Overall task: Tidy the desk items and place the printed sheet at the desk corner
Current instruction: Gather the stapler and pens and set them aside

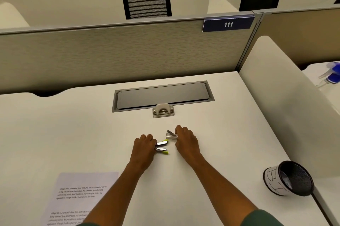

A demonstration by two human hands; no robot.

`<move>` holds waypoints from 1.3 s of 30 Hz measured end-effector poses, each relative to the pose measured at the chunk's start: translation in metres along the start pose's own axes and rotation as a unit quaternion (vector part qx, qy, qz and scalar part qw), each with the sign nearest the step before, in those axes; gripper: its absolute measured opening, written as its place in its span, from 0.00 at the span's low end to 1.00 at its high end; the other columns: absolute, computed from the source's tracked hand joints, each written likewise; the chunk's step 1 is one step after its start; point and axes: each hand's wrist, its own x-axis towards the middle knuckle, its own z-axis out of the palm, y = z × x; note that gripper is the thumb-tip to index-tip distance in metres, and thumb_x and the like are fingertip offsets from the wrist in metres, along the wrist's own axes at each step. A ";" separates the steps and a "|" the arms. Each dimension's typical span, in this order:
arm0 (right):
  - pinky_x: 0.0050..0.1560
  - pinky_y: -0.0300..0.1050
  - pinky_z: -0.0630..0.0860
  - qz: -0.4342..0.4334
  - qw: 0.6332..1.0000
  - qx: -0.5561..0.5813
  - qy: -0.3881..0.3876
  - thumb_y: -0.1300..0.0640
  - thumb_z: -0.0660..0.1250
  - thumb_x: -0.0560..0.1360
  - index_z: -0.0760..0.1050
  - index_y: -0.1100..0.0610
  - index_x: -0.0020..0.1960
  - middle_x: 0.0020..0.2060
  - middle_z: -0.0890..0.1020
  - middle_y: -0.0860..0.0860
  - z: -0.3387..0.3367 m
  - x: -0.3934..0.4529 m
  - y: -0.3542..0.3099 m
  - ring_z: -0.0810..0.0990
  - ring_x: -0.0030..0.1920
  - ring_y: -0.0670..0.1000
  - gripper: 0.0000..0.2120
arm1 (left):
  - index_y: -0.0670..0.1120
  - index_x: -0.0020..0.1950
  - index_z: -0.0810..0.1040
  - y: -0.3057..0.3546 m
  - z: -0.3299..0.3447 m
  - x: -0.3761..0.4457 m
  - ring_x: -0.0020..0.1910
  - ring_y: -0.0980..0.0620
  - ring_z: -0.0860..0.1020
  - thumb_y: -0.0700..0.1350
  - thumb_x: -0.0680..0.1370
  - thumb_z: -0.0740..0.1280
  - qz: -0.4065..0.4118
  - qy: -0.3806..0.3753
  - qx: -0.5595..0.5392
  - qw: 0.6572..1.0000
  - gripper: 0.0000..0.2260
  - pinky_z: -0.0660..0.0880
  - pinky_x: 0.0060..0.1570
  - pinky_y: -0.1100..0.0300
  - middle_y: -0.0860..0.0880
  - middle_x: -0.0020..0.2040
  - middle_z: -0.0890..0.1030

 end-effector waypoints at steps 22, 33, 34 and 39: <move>0.40 0.43 0.67 0.120 0.977 0.113 0.136 0.67 0.64 0.72 0.71 0.60 0.54 0.45 0.78 0.56 -0.074 -0.011 0.109 0.76 0.45 0.57 0.11 | 0.42 0.46 0.77 0.113 -0.022 0.050 0.45 0.48 0.72 0.47 0.76 0.69 -0.044 0.030 -0.254 0.966 0.08 0.65 0.41 0.58 0.47 0.45 0.76; 0.38 0.48 0.70 0.245 0.940 0.127 0.201 0.69 0.63 0.72 0.70 0.61 0.52 0.44 0.77 0.57 -0.099 -0.008 0.185 0.76 0.44 0.59 0.10 | 0.44 0.39 0.71 0.202 -0.026 0.109 0.40 0.49 0.69 0.48 0.76 0.68 0.002 0.006 -0.269 0.963 0.11 0.62 0.38 0.59 0.47 0.40 0.72; 0.39 0.49 0.70 0.252 0.939 0.124 0.201 0.69 0.63 0.72 0.69 0.61 0.52 0.45 0.77 0.58 -0.099 -0.006 0.190 0.76 0.44 0.60 0.10 | 0.43 0.39 0.72 0.209 -0.024 0.114 0.40 0.48 0.70 0.48 0.76 0.68 0.003 0.005 -0.272 0.962 0.11 0.62 0.38 0.59 0.47 0.40 0.73; 0.44 0.52 0.73 0.286 0.933 0.104 0.191 0.68 0.62 0.73 0.69 0.61 0.54 0.47 0.77 0.58 -0.097 0.004 0.207 0.76 0.47 0.60 0.11 | 0.41 0.40 0.74 0.231 -0.015 0.137 0.41 0.46 0.72 0.47 0.75 0.68 0.009 -0.002 -0.271 0.963 0.11 0.64 0.37 0.57 0.43 0.43 0.77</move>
